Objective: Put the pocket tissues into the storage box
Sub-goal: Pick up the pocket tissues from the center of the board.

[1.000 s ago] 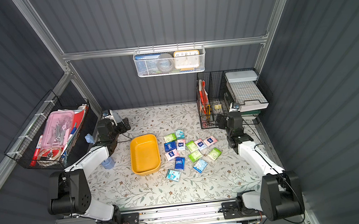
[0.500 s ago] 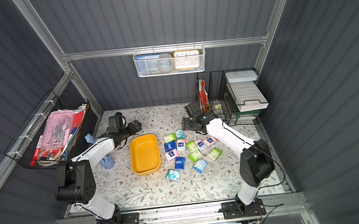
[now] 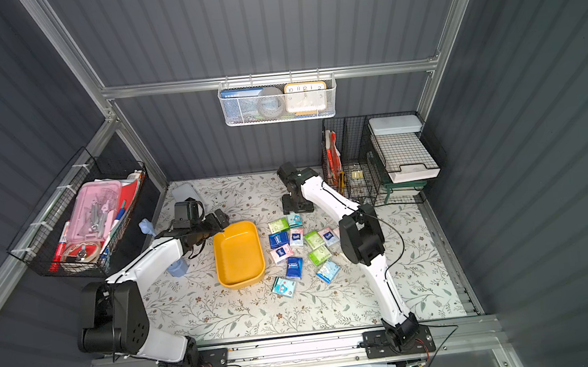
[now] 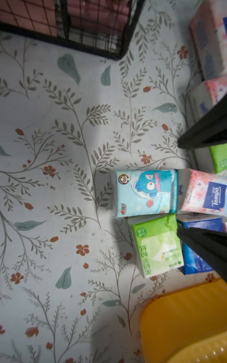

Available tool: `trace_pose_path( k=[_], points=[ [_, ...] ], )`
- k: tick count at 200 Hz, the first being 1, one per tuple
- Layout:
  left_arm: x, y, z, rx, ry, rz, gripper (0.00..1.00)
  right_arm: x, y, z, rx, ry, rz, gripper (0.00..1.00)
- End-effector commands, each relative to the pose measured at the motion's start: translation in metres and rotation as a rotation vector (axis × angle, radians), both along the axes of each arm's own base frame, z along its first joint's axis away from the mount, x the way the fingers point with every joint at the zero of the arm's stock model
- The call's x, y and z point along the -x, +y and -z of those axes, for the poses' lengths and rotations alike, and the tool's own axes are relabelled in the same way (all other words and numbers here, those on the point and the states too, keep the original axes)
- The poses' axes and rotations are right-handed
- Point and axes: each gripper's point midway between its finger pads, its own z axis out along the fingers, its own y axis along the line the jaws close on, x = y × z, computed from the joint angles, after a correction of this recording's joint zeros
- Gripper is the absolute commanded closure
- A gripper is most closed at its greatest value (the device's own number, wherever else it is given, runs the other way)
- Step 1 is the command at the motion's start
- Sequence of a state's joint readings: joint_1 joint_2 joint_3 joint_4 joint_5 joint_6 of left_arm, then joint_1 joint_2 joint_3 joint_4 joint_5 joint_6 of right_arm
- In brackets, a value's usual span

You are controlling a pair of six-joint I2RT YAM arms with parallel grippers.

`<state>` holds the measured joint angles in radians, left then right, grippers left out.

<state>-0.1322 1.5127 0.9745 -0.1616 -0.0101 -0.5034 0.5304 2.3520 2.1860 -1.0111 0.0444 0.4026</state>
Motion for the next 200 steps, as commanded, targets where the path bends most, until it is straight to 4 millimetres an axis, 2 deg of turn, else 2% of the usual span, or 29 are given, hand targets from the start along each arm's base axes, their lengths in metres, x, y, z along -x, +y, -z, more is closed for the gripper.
trace_pose_path(
  k=[1, 48, 124, 200],
  points=[
    [0.013, 0.014, 0.003, -0.022, 0.034, -0.060, 0.01, 0.015, -0.011, 0.012, 0.090, 0.069, -0.017, 0.31],
    [0.013, 0.029, -0.016, -0.058, -0.013, -0.117, 0.01, 0.012, 0.000, 0.028, 0.070, 0.075, -0.026, 0.30],
    [0.019, 0.040, -0.015, -0.081, -0.005, -0.138, 0.01, 0.001, 0.016, 0.037, 0.048, 0.035, -0.044, 0.28],
    [0.020, 0.040, -0.017, -0.077, -0.006, -0.135, 0.01, -0.001, 0.007, 0.056, 0.114, 0.050, -0.029, 0.29]
  ],
)
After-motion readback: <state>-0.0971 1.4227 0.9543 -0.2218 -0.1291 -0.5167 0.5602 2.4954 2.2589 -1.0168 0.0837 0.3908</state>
